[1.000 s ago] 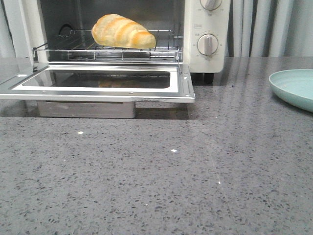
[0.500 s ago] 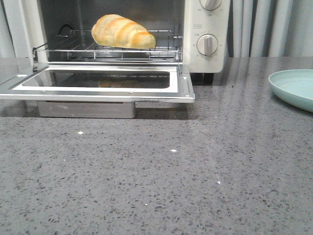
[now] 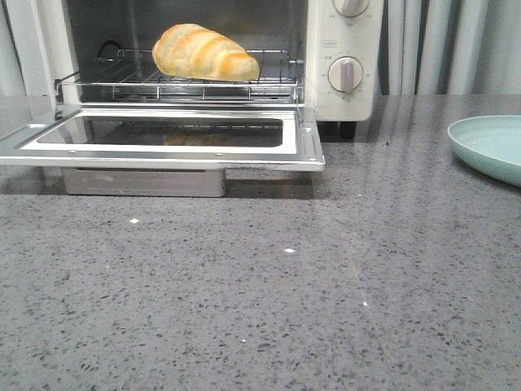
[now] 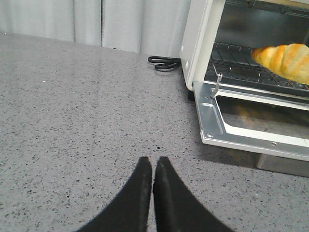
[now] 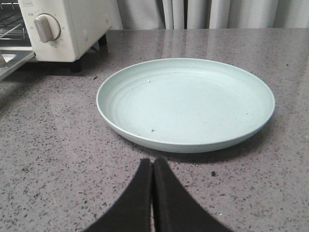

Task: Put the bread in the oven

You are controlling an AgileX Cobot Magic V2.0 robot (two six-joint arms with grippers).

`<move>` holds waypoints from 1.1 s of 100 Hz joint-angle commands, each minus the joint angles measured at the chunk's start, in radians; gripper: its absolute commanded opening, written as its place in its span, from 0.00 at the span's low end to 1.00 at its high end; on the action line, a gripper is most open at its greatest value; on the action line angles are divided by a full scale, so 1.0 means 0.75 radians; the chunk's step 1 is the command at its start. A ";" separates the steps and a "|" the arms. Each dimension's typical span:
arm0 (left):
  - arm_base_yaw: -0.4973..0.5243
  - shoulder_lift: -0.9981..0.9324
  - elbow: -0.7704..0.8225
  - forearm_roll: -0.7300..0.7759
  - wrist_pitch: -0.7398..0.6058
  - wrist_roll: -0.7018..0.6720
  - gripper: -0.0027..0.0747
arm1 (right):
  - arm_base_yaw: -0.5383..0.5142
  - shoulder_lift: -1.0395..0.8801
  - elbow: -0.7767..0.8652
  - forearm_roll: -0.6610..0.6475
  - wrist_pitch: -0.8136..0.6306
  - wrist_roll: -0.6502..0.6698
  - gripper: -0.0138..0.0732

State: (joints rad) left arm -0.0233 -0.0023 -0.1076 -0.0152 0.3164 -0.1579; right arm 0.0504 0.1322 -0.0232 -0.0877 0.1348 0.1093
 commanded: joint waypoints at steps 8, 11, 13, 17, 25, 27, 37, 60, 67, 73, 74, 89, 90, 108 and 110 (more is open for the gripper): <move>0.002 -0.035 -0.037 -0.013 -0.110 0.000 0.01 | -0.007 -0.041 -0.002 0.004 -0.135 0.001 0.08; 0.002 -0.035 -0.037 -0.013 -0.110 0.000 0.01 | -0.007 -0.055 0.006 0.004 -0.135 0.001 0.08; 0.002 -0.035 -0.037 -0.013 -0.110 0.000 0.01 | -0.007 -0.066 0.014 0.004 -0.135 0.001 0.08; 0.002 -0.035 -0.037 -0.013 -0.110 0.000 0.01 | -0.007 -0.084 0.027 0.004 -0.135 0.001 0.08; 0.002 -0.035 -0.037 -0.013 -0.110 0.000 0.01 | -0.007 -0.132 0.050 0.004 -0.135 0.001 0.08; 0.002 -0.035 -0.037 -0.013 -0.110 0.000 0.01 | -0.007 -0.144 0.053 0.005 -0.132 0.001 0.08; 0.002 -0.035 -0.037 -0.013 -0.110 0.000 0.01 | -0.007 -0.203 0.075 0.006 -0.128 0.001 0.08; 0.002 -0.035 -0.037 -0.013 -0.110 0.000 0.01 | -0.016 -0.212 0.078 0.006 -0.035 0.001 0.08; 0.002 -0.035 -0.037 -0.013 -0.110 0.000 0.01 | -0.035 -0.212 0.078 0.006 0.006 0.001 0.08; 0.002 -0.035 -0.037 -0.013 -0.110 0.000 0.01 | -0.057 -0.212 0.078 0.006 0.027 0.001 0.08; 0.002 -0.035 -0.037 -0.013 -0.110 0.000 0.01 | -0.060 -0.212 0.078 0.006 0.029 0.001 0.08; 0.002 -0.035 -0.037 -0.013 -0.110 0.000 0.01 | -0.098 -0.212 0.078 0.006 0.043 0.001 0.08; 0.002 -0.035 -0.037 -0.013 -0.110 0.000 0.01 | -0.098 -0.212 0.078 0.006 0.043 0.001 0.08; 0.002 -0.035 -0.037 -0.013 -0.110 0.000 0.01 | -0.098 -0.212 0.078 0.009 0.162 0.001 0.08; 0.002 -0.035 -0.037 -0.013 -0.110 0.000 0.01 | -0.098 -0.212 0.078 0.009 0.177 0.001 0.08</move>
State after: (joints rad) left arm -0.0233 -0.0023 -0.1076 -0.0152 0.3147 -0.1579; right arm -0.0188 -0.0057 0.0101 -0.0810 0.2854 0.1105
